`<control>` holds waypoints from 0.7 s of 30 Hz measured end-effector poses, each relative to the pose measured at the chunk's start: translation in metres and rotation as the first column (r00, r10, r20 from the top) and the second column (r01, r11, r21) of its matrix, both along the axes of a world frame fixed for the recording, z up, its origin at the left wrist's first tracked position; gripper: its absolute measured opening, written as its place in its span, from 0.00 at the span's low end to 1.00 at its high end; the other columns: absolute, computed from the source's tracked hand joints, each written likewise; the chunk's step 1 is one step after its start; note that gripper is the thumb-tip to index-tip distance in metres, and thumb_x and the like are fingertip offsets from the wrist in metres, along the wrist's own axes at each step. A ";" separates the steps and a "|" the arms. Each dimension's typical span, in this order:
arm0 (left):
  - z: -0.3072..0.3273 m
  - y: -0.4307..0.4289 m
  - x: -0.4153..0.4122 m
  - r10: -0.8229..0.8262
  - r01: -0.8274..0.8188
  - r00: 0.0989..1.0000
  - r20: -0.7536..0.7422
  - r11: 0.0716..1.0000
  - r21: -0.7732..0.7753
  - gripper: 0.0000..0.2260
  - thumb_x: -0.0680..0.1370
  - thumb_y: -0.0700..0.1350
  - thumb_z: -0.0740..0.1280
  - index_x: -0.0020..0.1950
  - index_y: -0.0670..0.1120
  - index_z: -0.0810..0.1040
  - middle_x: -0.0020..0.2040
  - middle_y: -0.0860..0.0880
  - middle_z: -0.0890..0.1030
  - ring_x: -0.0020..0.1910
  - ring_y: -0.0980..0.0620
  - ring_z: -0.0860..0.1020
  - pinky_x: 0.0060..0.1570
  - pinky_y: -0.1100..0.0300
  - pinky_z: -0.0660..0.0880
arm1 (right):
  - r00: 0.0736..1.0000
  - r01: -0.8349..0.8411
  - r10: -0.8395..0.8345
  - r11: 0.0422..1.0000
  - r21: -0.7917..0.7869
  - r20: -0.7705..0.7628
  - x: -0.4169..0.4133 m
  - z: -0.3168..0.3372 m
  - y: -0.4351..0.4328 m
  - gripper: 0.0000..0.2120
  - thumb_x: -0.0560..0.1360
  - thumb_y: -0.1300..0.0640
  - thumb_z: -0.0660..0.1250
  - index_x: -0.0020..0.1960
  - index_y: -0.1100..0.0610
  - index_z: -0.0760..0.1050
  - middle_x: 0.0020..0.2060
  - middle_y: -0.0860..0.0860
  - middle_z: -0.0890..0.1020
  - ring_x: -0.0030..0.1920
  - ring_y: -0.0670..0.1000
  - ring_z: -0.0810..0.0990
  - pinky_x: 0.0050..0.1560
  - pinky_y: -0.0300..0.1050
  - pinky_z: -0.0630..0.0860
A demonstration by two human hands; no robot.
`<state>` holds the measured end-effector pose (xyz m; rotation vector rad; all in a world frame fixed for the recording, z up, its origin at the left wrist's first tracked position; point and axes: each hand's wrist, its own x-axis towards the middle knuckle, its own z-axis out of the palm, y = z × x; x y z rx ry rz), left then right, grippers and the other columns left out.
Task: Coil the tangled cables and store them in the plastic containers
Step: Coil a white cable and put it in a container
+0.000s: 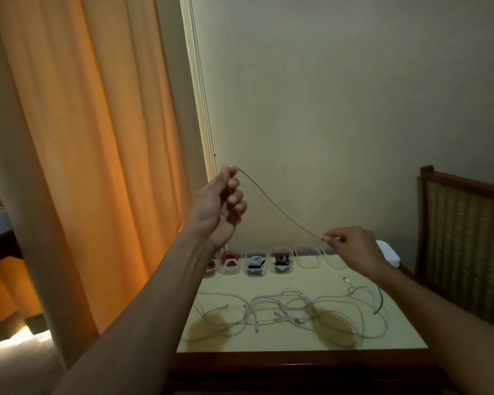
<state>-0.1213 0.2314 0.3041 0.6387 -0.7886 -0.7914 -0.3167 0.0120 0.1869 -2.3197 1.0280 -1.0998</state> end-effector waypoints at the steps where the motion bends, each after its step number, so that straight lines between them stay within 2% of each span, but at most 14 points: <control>1: 0.006 -0.001 -0.003 0.026 -0.027 0.999 -0.023 0.999 -0.031 0.10 0.86 0.48 0.61 0.56 0.44 0.77 0.35 0.53 0.73 0.27 0.58 0.68 0.27 0.66 0.68 | 0.999 -0.027 0.026 0.999 -0.026 -0.040 0.000 -0.002 0.008 0.06 0.78 0.53 0.71 0.50 0.52 0.87 0.42 0.47 0.87 0.43 0.47 0.84 0.47 0.43 0.78; 2: 0.012 -0.001 -0.007 0.035 -0.038 0.999 -0.038 0.997 -0.063 0.10 0.86 0.48 0.60 0.57 0.43 0.77 0.36 0.52 0.74 0.28 0.58 0.68 0.28 0.66 0.69 | 0.996 -0.055 0.051 0.998 -0.044 -0.074 -0.001 -0.003 0.017 0.06 0.78 0.55 0.71 0.47 0.52 0.87 0.39 0.45 0.86 0.41 0.46 0.82 0.43 0.42 0.76; 4: 0.024 0.000 -0.011 0.014 -0.022 0.998 -0.064 0.992 -0.126 0.11 0.86 0.44 0.59 0.62 0.40 0.76 0.41 0.50 0.80 0.33 0.57 0.75 0.35 0.65 0.76 | 0.989 -0.107 0.102 0.993 -0.039 -0.110 -0.003 -0.005 0.035 0.08 0.78 0.57 0.71 0.41 0.49 0.82 0.37 0.43 0.82 0.38 0.45 0.79 0.39 0.40 0.71; 6: 0.034 0.001 -0.014 0.030 -0.038 0.998 -0.051 0.986 -0.160 0.10 0.86 0.40 0.59 0.63 0.40 0.76 0.46 0.48 0.83 0.39 0.55 0.81 0.44 0.62 0.80 | 0.981 -0.166 0.165 0.986 -0.008 -0.097 -0.006 -0.007 0.051 0.09 0.79 0.59 0.69 0.43 0.47 0.80 0.38 0.44 0.80 0.39 0.43 0.77 0.38 0.35 0.69; 7: 0.036 0.001 -0.014 0.077 -0.080 0.997 -0.022 0.982 -0.169 0.09 0.86 0.40 0.59 0.61 0.40 0.77 0.46 0.48 0.84 0.39 0.54 0.82 0.46 0.61 0.81 | 0.976 -0.208 0.207 0.978 0.001 -0.069 -0.009 -0.008 0.058 0.10 0.80 0.61 0.67 0.47 0.47 0.81 0.41 0.44 0.81 0.40 0.43 0.77 0.39 0.33 0.69; 10: 0.040 -0.002 -0.013 0.301 -0.292 0.953 0.047 0.946 -0.142 0.10 0.86 0.45 0.61 0.56 0.42 0.79 0.39 0.49 0.83 0.32 0.54 0.78 0.38 0.61 0.79 | 0.953 -0.300 0.301 0.953 -0.053 0.026 -0.020 -0.006 0.072 0.17 0.82 0.62 0.62 0.63 0.46 0.80 0.47 0.43 0.83 0.47 0.41 0.79 0.44 0.29 0.71; 12: 0.039 -0.005 -0.005 0.399 -0.393 0.914 0.068 0.916 -0.084 0.11 0.86 0.47 0.60 0.56 0.43 0.79 0.36 0.51 0.79 0.27 0.56 0.72 0.32 0.62 0.71 | 0.938 -0.338 0.346 0.931 -0.141 0.036 -0.030 -0.004 0.075 0.15 0.82 0.57 0.65 0.64 0.41 0.80 0.40 0.45 0.83 0.40 0.45 0.79 0.40 0.35 0.72; 14: 0.038 -0.005 0.001 0.333 -0.331 0.942 0.035 0.942 -0.053 0.11 0.87 0.45 0.58 0.57 0.42 0.78 0.35 0.52 0.75 0.27 0.57 0.67 0.32 0.62 0.65 | 0.930 -0.358 0.367 0.917 -0.178 0.020 -0.039 -0.004 0.074 0.12 0.81 0.52 0.67 0.59 0.37 0.81 0.37 0.45 0.84 0.37 0.46 0.80 0.38 0.39 0.74; 16: 0.039 -0.003 0.002 0.120 -0.127 0.989 -0.091 0.990 -0.068 0.09 0.86 0.40 0.57 0.60 0.40 0.76 0.37 0.51 0.74 0.30 0.56 0.68 0.34 0.62 0.67 | 0.944 -0.323 0.331 0.929 -0.181 0.014 -0.044 -0.005 0.069 0.11 0.80 0.55 0.68 0.55 0.40 0.83 0.37 0.39 0.84 0.38 0.43 0.80 0.37 0.35 0.71; 17: 0.038 -0.002 0.002 0.040 -0.050 0.992 -0.117 0.995 -0.086 0.09 0.85 0.38 0.57 0.61 0.39 0.76 0.39 0.50 0.75 0.32 0.56 0.70 0.36 0.63 0.70 | 0.955 -0.290 0.298 0.937 -0.193 0.011 -0.045 -0.006 0.066 0.11 0.80 0.57 0.69 0.51 0.40 0.83 0.35 0.39 0.82 0.38 0.43 0.80 0.38 0.34 0.69; 19: 0.033 -0.002 -0.001 0.048 -0.052 0.998 -0.040 0.994 -0.101 0.09 0.85 0.38 0.58 0.61 0.39 0.76 0.41 0.49 0.78 0.35 0.56 0.75 0.41 0.63 0.76 | 0.977 -0.209 0.215 0.957 -0.203 0.010 -0.044 -0.004 0.061 0.15 0.79 0.61 0.69 0.45 0.40 0.80 0.35 0.42 0.80 0.40 0.45 0.79 0.40 0.34 0.68; 21: 0.027 -0.002 -0.002 0.176 -0.172 0.983 0.044 0.981 -0.091 0.08 0.86 0.41 0.60 0.58 0.41 0.78 0.41 0.49 0.81 0.36 0.55 0.78 0.42 0.62 0.78 | 0.979 -0.158 0.173 0.978 -0.137 0.107 -0.045 -0.001 0.060 0.13 0.80 0.62 0.68 0.50 0.44 0.83 0.41 0.43 0.82 0.44 0.46 0.81 0.43 0.28 0.69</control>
